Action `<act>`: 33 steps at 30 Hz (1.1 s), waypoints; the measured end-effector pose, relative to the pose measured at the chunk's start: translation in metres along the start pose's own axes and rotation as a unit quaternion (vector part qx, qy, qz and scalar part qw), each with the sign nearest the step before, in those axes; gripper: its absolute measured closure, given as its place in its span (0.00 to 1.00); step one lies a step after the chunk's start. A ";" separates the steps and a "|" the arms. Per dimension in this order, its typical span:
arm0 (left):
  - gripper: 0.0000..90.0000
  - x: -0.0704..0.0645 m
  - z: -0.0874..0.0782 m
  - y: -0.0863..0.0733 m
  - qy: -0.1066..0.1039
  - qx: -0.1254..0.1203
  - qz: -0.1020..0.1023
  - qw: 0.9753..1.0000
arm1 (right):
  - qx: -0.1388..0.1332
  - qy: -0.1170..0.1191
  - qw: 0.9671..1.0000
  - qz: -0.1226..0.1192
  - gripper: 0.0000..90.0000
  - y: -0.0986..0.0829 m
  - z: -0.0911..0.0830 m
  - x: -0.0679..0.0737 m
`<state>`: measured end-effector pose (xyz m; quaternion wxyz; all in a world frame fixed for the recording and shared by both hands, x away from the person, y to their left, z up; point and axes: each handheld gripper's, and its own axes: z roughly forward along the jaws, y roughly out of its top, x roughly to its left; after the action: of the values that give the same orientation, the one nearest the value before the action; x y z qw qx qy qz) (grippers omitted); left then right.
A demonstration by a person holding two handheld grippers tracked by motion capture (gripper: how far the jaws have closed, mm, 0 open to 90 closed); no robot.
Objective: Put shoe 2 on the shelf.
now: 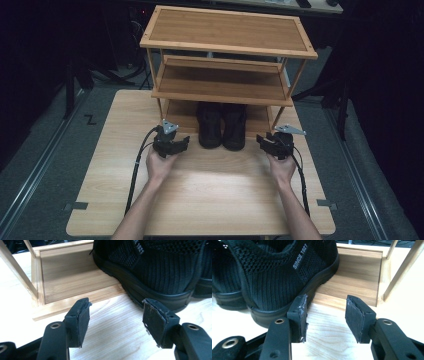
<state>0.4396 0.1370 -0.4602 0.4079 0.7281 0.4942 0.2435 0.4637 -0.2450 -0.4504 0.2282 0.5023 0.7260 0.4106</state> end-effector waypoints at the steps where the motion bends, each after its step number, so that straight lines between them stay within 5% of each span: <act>1: 0.43 0.000 -0.003 -0.001 -0.001 -0.002 -0.001 1.000 | 0.001 0.001 1.000 -0.002 0.58 -0.001 -0.002 -0.001; 16: 0.42 0.004 -0.029 -0.015 -0.012 -0.027 -0.019 0.999 | -0.021 0.015 1.000 0.004 0.58 -0.018 -0.031 -0.008; 33: 0.42 0.014 -0.049 -0.044 -0.005 -0.023 -0.032 0.999 | -0.020 0.013 1.000 0.014 0.60 -0.044 -0.052 -0.023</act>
<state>0.3850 0.1747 -0.4709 0.4345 0.7035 0.5094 0.2383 0.4103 -0.2923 -0.4596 0.2234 0.5025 0.7133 0.4346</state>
